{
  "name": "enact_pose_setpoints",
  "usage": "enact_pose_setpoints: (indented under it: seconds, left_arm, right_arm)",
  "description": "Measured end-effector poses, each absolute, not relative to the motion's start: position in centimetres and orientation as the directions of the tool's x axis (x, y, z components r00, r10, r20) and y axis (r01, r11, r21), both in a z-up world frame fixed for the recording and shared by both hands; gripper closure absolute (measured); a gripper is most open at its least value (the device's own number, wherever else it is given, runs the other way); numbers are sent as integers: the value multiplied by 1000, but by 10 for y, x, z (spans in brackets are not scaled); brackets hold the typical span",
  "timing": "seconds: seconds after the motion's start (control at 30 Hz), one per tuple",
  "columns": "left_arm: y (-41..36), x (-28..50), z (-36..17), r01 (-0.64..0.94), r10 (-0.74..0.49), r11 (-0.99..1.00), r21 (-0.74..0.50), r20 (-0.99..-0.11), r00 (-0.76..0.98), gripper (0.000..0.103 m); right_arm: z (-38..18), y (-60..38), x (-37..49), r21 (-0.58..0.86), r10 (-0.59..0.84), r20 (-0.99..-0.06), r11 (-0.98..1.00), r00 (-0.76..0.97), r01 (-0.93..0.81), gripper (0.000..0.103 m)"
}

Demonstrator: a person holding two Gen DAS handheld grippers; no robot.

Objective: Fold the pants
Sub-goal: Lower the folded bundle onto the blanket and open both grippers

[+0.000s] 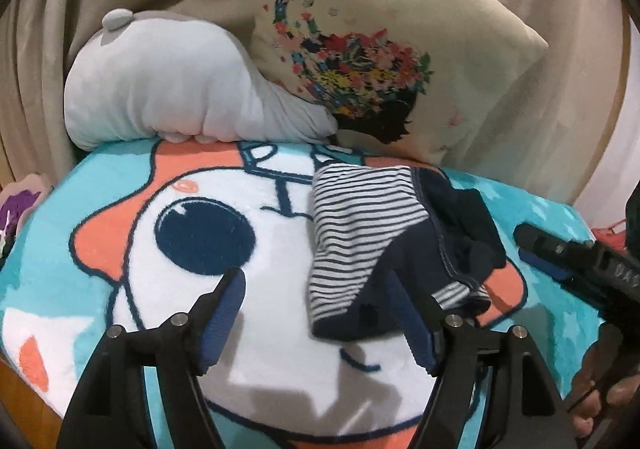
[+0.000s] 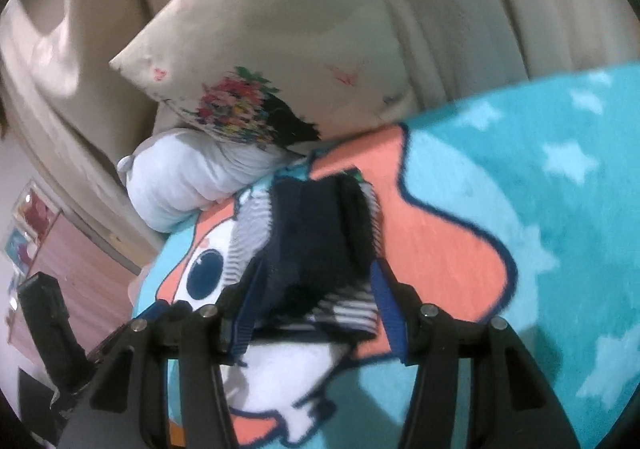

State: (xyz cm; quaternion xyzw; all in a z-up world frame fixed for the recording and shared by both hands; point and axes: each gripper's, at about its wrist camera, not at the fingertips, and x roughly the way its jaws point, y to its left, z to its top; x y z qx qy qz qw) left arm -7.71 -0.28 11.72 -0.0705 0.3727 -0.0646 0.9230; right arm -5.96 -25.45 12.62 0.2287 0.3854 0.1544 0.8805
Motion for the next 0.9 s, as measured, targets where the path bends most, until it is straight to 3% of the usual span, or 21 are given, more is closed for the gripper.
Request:
enact_pose_setpoints:
  seconds: [0.23,0.37,0.47,0.63,0.73,0.83,0.9]
  left_arm:
    - [7,-67,104,28,-191,972,-232,-722,665,26]
    - [5,-73,105,36,-186,975,-219,-719,669,26]
    - [4,-76,108,44,-177,979,-201,-713,678,26]
    - [3,-77,109,45,-172,980,-193,-712,681,26]
    - [3,-80,111,40,-160,982,-183,-703,693,26]
    - [2,-84,114,42,-162,982,-186,-694,702,26]
    - [1,-89,117,43,-153,984,-175,-682,716,26]
  right_arm:
    - [128,-220,11,545,547,-619,816,563,-193,49]
    - [82,-221,63,622,570,-676,781,467,-53,52]
    - [79,-229,64,665,594,-645,746,481,-28,52]
    - [107,-228,25,597,551,-641,795,534,-104,51]
    - [112,-224,-9,493,464,-676,862,572,-117,48]
    - [93,-225,-18,406,371,-730,911,575,-72,34]
    - [79,-239,-15,462,402,-744,887,534,-23,34]
